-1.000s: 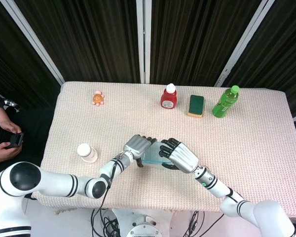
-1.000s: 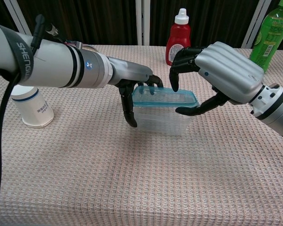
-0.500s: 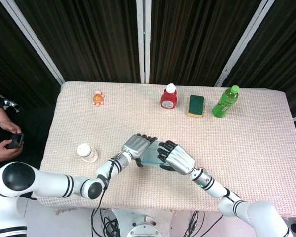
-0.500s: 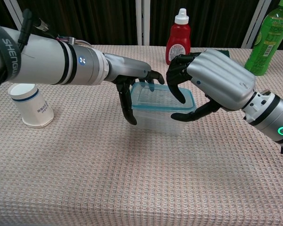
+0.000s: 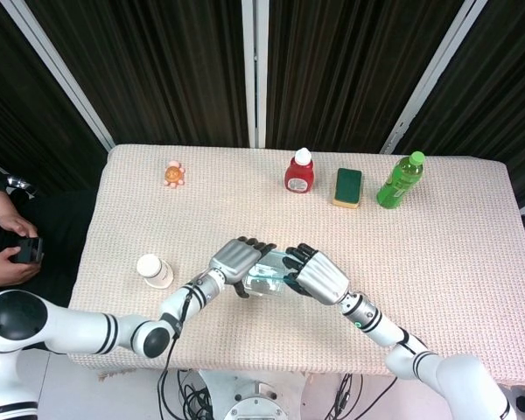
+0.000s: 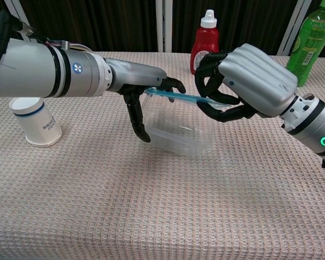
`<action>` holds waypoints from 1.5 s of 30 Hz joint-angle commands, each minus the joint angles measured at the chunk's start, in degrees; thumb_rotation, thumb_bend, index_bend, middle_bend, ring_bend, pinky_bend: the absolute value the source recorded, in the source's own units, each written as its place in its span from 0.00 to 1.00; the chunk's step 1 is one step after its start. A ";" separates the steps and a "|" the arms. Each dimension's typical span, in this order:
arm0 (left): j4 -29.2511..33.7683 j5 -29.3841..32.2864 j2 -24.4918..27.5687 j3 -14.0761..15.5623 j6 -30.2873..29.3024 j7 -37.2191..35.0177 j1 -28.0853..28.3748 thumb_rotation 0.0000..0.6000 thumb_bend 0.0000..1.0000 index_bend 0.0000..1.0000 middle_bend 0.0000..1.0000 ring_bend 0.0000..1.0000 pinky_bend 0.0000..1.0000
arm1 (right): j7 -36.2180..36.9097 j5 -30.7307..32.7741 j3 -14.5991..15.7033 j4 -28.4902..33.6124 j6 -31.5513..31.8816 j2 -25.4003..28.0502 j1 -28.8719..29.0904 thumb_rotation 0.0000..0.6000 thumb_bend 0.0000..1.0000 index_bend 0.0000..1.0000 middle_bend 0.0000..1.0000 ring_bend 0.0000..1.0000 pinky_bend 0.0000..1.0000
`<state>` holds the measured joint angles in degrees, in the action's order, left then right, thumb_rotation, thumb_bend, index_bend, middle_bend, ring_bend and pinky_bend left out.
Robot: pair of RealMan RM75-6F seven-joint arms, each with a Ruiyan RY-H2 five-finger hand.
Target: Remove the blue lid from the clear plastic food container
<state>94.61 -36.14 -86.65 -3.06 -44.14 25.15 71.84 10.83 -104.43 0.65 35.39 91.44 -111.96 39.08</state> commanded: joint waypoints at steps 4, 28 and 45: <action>0.36 -1.65 1.13 -0.02 -0.35 -0.68 -1.11 1.00 0.00 0.03 0.17 0.09 0.18 | 0.02 -0.03 -0.11 1.02 -0.02 0.81 0.94 1.00 0.75 0.71 0.61 0.46 0.58; 2.37 -7.43 8.06 -0.19 -5.90 -5.84 -9.72 1.00 0.00 0.00 0.00 0.00 0.05 | -6.86 0.33 0.74 7.99 -0.43 11.13 0.09 1.00 0.77 0.74 0.63 0.47 0.56; 2.08 -17.47 14.74 0.88 -19.05 -13.04 -24.51 1.00 0.00 0.00 0.00 0.00 0.05 | -21.31 28.17 -6.49 40.79 -38.08 29.39 -0.35 1.00 0.04 0.00 0.03 0.00 0.00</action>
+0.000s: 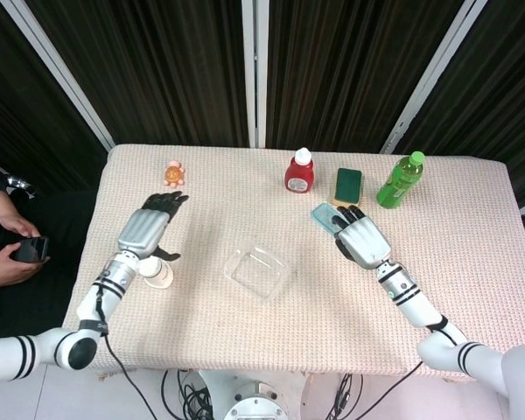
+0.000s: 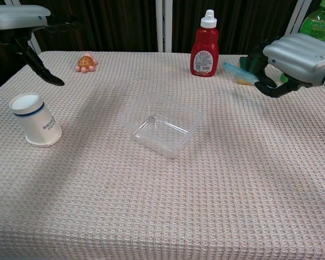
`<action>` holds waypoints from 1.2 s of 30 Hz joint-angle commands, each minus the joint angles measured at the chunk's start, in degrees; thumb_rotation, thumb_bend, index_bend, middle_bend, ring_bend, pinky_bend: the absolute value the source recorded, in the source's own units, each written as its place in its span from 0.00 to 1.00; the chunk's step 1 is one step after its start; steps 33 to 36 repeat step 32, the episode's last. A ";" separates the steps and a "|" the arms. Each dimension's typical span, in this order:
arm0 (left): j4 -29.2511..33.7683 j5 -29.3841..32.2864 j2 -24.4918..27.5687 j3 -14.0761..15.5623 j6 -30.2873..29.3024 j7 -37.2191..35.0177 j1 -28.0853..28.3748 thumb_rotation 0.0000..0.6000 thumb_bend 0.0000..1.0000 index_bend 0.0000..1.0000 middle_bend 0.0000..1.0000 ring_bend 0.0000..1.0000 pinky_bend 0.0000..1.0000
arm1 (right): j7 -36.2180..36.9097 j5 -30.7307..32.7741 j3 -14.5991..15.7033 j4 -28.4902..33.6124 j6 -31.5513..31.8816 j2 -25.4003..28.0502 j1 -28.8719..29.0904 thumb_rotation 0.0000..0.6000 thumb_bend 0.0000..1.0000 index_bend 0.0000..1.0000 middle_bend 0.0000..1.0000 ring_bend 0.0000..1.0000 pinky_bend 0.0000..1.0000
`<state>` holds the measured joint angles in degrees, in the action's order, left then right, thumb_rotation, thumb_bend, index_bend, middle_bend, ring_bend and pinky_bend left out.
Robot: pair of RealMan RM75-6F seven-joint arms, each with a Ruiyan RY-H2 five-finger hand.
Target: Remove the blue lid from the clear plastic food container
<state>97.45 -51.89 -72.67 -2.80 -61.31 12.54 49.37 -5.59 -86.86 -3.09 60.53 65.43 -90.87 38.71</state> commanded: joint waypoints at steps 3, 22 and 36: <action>-1.38 -3.05 1.50 1.39 -3.68 -0.09 -4.41 1.00 0.00 0.00 0.00 0.00 0.05 | -4.09 13.31 -2.74 22.31 -15.25 12.62 -0.11 1.00 0.03 0.00 0.00 0.00 0.00; -13.40 -17.58 5.97 6.35 -22.45 -9.47 -25.33 1.00 0.00 0.07 0.04 0.00 0.01 | 3.95 3.09 0.99 31.87 23.18 24.70 -24.79 1.00 0.17 0.06 0.21 0.05 0.14; -9.53 -22.97 5.83 9.23 -31.16 -8.71 -36.09 1.00 0.00 0.07 0.04 0.00 0.00 | 7.19 2.59 4.22 32.26 28.14 26.70 -33.18 1.00 0.18 0.06 0.16 0.00 0.06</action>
